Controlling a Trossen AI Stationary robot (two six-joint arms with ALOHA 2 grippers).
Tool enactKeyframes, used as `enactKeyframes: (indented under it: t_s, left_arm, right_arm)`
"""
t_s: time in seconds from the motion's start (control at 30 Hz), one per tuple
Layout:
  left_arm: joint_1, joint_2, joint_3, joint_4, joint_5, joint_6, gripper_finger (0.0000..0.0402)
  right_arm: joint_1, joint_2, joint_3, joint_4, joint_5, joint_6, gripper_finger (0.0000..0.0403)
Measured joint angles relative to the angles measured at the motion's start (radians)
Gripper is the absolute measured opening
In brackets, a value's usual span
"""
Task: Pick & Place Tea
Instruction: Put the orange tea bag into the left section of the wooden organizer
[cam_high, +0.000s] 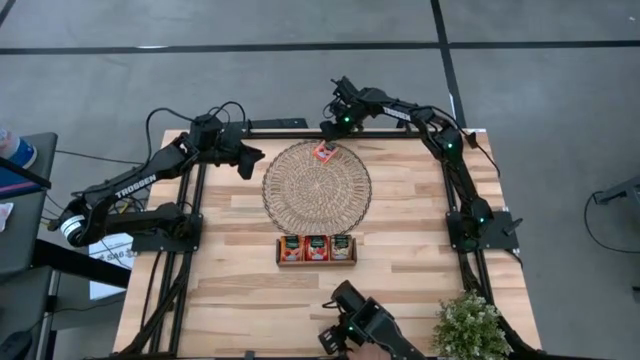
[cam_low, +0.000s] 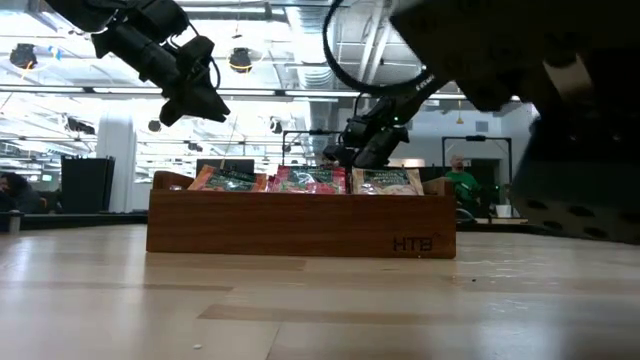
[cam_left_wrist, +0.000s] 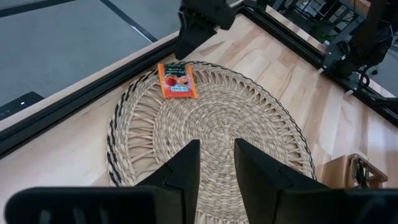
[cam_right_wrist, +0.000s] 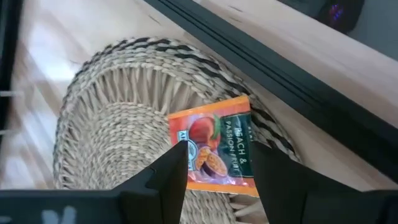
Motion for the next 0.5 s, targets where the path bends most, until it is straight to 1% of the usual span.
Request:
enactKeyframes:
  t_s: [0.07, 0.2, 0.37, 0.5]
  left_arm:
    - [0.000, 0.000, 0.000, 0.004, 0.000, 0.000, 0.0090]
    - [0.000, 0.000, 0.000, 0.012, 0.000, 0.000, 0.0090]
    - [0.000, 0.000, 0.000, 0.013, 0.000, 0.000, 0.0090]
    - [0.000, 0.000, 0.000, 0.013, 0.000, -0.001, 0.0090]
  right_arm:
    - [0.000, 0.004, 0.000, -0.005, 0.014, 0.023, 0.0163]
    - [-0.006, 0.015, -0.002, -0.028, -0.008, 0.117, 0.0163]
    - [0.007, 0.015, 0.000, -0.044, -0.022, 0.123, 0.0163]
    - [0.034, 0.015, 0.008, -0.031, -0.091, 0.132, 0.0163]
